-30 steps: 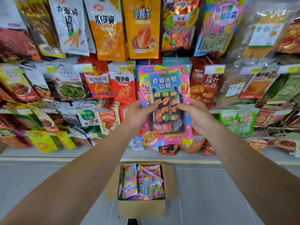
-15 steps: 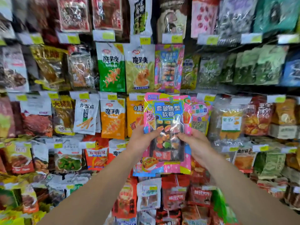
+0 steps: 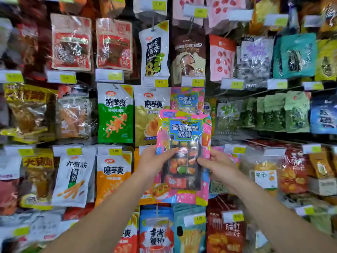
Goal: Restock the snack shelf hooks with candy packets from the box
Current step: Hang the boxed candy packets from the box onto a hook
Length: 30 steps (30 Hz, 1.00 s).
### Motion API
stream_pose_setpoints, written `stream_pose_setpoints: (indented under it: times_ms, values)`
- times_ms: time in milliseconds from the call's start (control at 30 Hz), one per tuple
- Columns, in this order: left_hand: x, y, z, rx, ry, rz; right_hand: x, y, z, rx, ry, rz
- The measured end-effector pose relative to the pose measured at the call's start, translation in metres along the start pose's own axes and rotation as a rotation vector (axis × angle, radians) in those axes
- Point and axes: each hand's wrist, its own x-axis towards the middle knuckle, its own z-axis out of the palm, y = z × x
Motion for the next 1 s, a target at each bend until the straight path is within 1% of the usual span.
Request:
stream_pose_setpoints:
  times_ms: [100, 233, 400, 500, 633, 700, 833, 933, 1000]
  values:
    - [0.030, 0.003, -0.010, 0.029, 0.012, 0.012, 0.030, -0.013, -0.002, -0.089, 0.052, -0.067]
    - [0.063, 0.006, -0.016, 0.053, 0.022, 0.036, 0.063, -0.041, -0.008, -0.295, 0.139, -0.211]
    - [0.096, 0.008, -0.012, 0.071, 0.028, 0.073, 0.111, -0.074, -0.017, -0.675, 0.232, -0.429]
    - [0.111, 0.010, -0.007, 0.080, 0.059, 0.104, 0.137, -0.092, -0.022, -0.841, 0.274, -0.562]
    - [0.132, 0.018, 0.005, 0.078, 0.117, 0.117, 0.176, -0.107, -0.034, -0.935, 0.328, -0.692]
    - [0.138, 0.020, 0.011, 0.078, 0.121, 0.103, 0.191, -0.114, -0.043, -0.986, 0.340, -0.711]
    - [0.150, 0.020, 0.021, 0.100, 0.133, 0.088, 0.216, -0.122, -0.064, -0.977, 0.324, -0.716]
    - [0.156, 0.022, 0.026, 0.120, 0.156, 0.087, 0.226, -0.122, -0.073, -1.061, 0.274, -0.721]
    - [0.161, 0.019, 0.026, 0.137, 0.179, 0.083, 0.227, -0.122, -0.075, -1.075, 0.234, -0.692]
